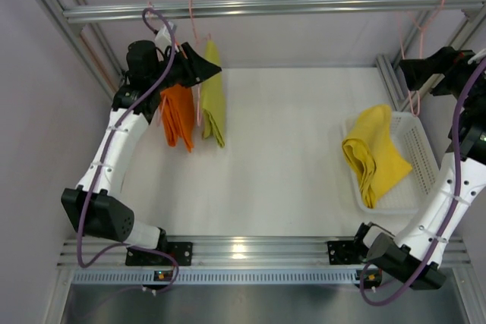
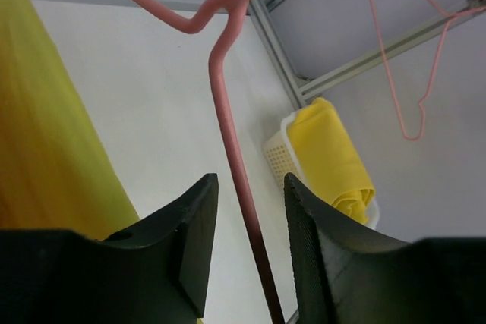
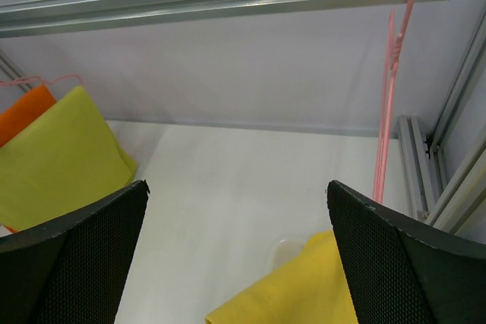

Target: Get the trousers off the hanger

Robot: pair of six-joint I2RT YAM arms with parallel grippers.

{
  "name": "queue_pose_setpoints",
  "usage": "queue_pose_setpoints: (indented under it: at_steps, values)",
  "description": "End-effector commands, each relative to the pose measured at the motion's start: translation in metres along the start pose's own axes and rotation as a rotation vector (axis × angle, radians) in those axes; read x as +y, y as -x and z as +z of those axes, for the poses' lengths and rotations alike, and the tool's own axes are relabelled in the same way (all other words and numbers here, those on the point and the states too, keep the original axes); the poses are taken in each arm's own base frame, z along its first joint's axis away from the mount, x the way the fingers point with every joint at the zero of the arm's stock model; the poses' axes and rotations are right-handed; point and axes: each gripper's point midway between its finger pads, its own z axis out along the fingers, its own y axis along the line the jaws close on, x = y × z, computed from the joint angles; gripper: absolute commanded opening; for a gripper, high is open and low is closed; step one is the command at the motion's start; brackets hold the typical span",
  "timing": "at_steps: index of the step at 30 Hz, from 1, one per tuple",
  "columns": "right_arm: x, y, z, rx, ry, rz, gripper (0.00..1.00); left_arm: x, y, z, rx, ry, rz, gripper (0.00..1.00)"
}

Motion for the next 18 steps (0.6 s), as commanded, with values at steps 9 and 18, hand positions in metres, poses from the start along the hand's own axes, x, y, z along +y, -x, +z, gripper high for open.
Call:
queue_pose_setpoints:
  at_steps: [9,18]
  values:
    - [0.012,0.0,-0.009,-0.026,0.03,-0.028,0.99,-0.058,0.029,-0.016,-0.142,-0.247,-0.063,0.18]
    - [0.017,-0.002,-0.012,-0.033,0.047,-0.031,0.99,-0.079,0.045,-0.028,-0.204,-0.312,-0.04,0.0]
